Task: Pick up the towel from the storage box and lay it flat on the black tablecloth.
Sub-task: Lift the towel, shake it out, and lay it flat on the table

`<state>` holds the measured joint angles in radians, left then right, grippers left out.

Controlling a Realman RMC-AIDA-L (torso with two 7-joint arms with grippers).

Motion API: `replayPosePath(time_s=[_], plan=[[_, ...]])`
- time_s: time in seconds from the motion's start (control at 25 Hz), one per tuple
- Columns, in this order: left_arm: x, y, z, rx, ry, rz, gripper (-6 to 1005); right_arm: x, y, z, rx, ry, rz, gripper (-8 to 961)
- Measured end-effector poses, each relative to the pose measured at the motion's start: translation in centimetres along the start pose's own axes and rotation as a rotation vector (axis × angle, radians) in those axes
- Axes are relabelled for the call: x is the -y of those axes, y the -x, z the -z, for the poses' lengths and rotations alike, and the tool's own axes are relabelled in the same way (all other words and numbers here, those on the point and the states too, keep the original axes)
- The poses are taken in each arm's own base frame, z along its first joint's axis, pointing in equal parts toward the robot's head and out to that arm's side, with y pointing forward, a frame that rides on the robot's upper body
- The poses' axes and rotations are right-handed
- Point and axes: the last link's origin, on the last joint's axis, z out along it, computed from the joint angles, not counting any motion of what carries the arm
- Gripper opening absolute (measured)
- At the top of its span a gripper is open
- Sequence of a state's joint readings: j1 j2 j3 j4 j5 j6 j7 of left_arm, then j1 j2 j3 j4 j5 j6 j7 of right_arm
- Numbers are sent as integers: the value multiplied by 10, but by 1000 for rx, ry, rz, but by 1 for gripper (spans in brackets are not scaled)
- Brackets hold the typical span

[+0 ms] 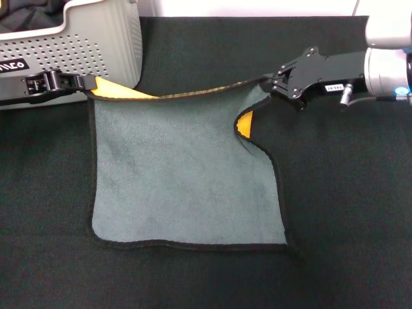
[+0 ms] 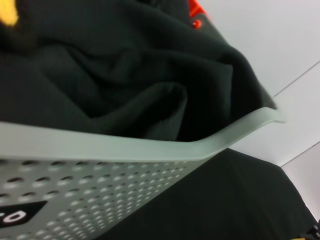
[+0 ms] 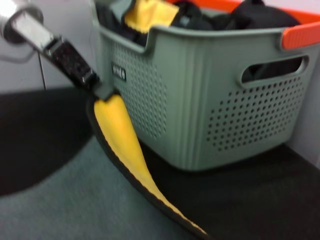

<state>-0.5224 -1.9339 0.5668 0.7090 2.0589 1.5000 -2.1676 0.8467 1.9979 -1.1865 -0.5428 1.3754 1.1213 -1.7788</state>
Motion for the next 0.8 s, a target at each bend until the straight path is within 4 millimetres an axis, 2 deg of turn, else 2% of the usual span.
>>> replayPosePath(time_s=[0.32, 0.6, 0.8], plan=[[2, 4, -7, 21, -20, -2, 21, 11, 12, 0, -130, 8, 127, 23], [-2, 7, -15, 23, -4, 4, 22, 15, 19, 3, -314, 12, 308, 24], [-5, 10, -20, 24, 4, 10, 22, 18, 29, 1, -351, 13, 374, 25]])
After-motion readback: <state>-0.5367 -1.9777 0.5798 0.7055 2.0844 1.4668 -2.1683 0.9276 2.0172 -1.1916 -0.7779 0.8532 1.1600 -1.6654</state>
